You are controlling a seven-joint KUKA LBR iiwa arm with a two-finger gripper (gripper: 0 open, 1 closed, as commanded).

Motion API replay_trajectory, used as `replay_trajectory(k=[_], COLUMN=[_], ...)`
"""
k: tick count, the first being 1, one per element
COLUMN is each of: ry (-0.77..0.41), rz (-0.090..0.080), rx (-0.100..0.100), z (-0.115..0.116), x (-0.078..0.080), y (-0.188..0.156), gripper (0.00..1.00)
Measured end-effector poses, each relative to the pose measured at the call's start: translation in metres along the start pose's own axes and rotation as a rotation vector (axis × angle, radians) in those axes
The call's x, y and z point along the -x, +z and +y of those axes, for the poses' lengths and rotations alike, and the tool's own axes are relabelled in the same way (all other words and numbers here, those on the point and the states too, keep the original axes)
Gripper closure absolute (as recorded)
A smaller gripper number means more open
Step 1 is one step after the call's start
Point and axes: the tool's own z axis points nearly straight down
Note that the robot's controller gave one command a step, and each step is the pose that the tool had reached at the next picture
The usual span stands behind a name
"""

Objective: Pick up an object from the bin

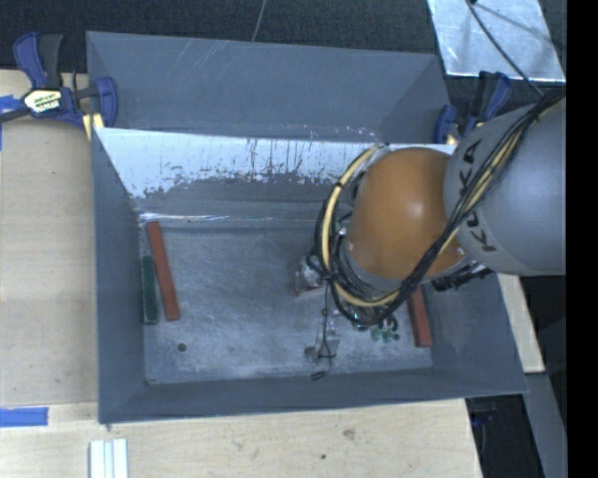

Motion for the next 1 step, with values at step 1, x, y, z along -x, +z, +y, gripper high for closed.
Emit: replay_trajectory(k=[1], ry=[0.012], rz=[-0.009], rx=[0.000], z=[-0.0517], x=[0.0225], y=[0.0331], gripper=[0.00])
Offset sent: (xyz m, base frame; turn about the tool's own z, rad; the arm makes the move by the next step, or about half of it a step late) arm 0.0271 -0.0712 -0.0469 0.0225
